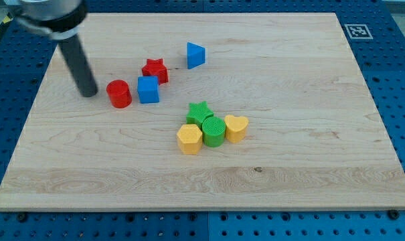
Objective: Drag the red circle in between red star and blue cube
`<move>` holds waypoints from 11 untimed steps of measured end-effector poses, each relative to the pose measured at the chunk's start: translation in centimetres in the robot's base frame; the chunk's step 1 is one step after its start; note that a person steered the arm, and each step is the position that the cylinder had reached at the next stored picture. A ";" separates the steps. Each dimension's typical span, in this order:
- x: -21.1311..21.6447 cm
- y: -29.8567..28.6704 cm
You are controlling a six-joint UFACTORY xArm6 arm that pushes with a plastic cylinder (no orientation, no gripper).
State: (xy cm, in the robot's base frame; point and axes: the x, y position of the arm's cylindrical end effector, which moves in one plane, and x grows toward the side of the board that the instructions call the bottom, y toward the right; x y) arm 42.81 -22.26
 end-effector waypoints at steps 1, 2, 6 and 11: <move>2.0 0.1; 1.8 6.2; 3.2 8.7; -0.4 14.0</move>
